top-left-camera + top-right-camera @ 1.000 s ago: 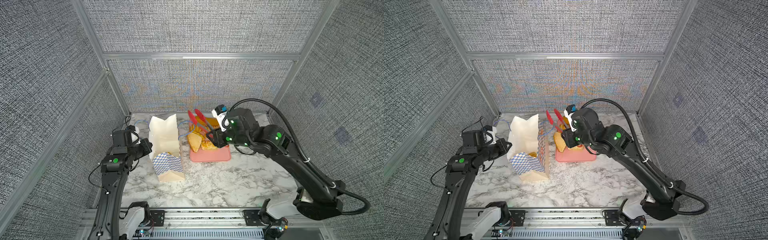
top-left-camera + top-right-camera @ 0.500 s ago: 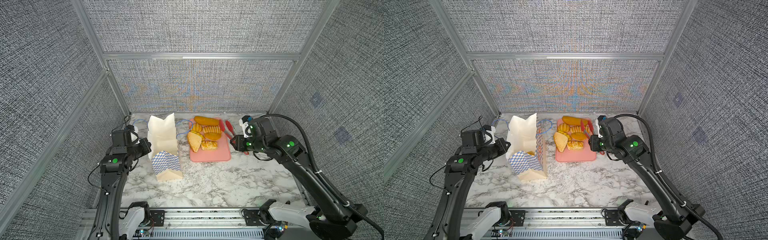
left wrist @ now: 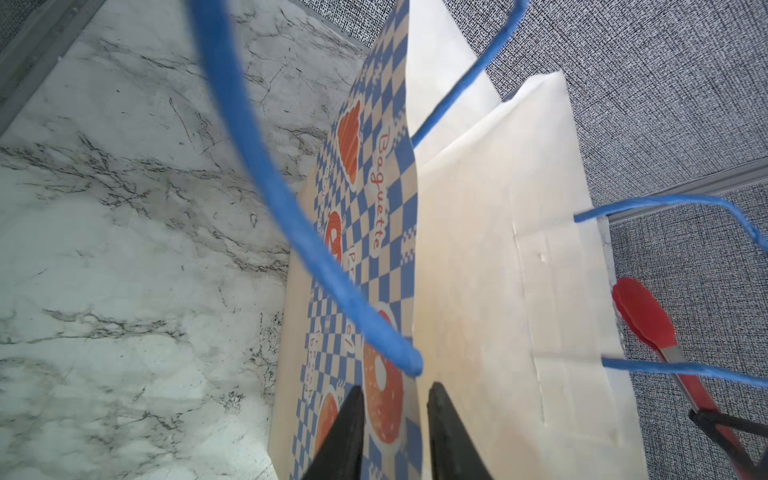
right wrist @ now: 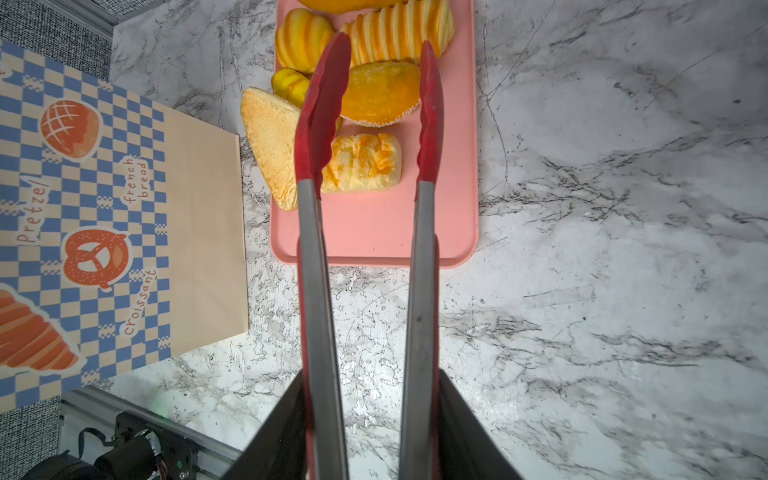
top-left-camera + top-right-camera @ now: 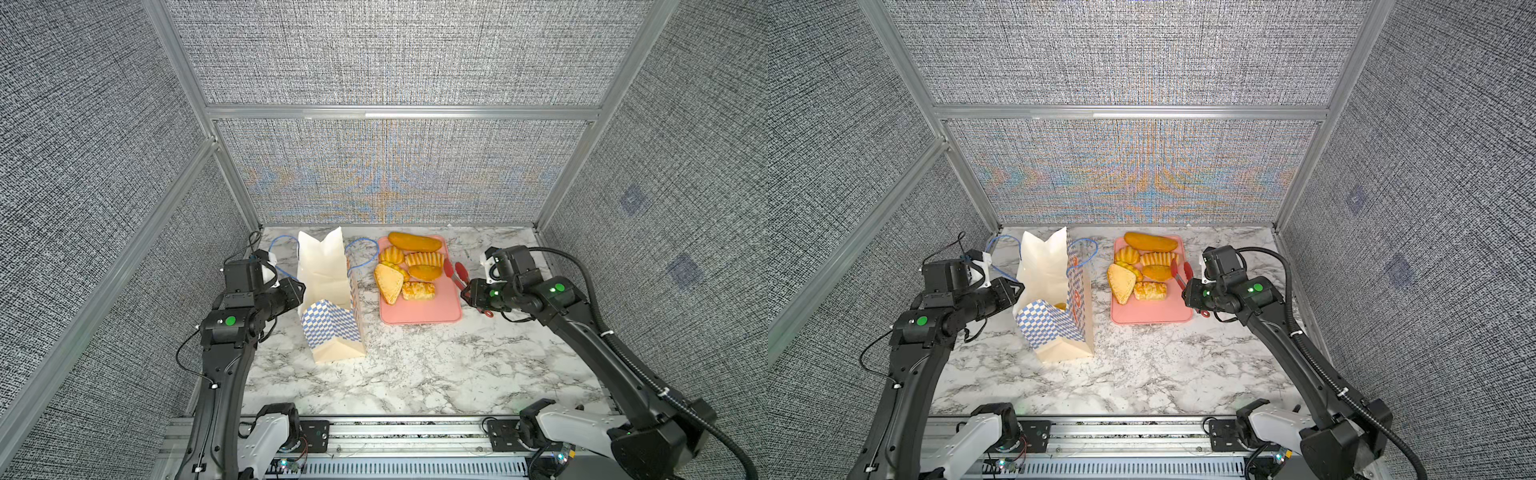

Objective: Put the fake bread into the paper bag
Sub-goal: 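Withdraw the empty tongs from the bag back over the tray with the right gripper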

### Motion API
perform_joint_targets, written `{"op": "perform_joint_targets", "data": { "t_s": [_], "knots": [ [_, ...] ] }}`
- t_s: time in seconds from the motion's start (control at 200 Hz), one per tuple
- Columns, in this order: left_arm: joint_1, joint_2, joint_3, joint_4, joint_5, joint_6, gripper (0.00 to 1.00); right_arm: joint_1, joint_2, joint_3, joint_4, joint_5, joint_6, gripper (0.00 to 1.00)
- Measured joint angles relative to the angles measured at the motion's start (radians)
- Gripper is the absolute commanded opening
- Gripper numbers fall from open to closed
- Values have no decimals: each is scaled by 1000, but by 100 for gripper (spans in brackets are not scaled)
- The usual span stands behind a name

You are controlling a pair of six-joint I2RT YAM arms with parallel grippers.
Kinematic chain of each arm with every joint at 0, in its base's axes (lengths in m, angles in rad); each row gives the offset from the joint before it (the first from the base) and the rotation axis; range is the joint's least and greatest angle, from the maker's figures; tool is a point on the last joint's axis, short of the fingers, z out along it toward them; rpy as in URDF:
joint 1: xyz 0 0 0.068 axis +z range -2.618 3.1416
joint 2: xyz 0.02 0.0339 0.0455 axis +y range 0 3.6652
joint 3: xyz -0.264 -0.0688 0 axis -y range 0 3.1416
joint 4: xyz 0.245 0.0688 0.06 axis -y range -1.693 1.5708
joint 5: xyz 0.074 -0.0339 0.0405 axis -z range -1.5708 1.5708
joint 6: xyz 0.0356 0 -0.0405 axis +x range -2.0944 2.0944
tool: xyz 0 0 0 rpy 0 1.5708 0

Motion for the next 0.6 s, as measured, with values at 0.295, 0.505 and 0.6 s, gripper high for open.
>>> {"op": "perform_joint_targets", "data": {
  "t_s": [0.295,0.505,0.6],
  "knots": [
    [0,-4,-10,2,0,0,31,-81,75,-87,114,-100,59,46],
    [0,-6,-20,7,1,-1,31,-127,117,-133,189,-164,87,47],
    [0,-6,-21,7,1,-1,31,-145,135,-153,222,-189,100,48]
  ]
}}
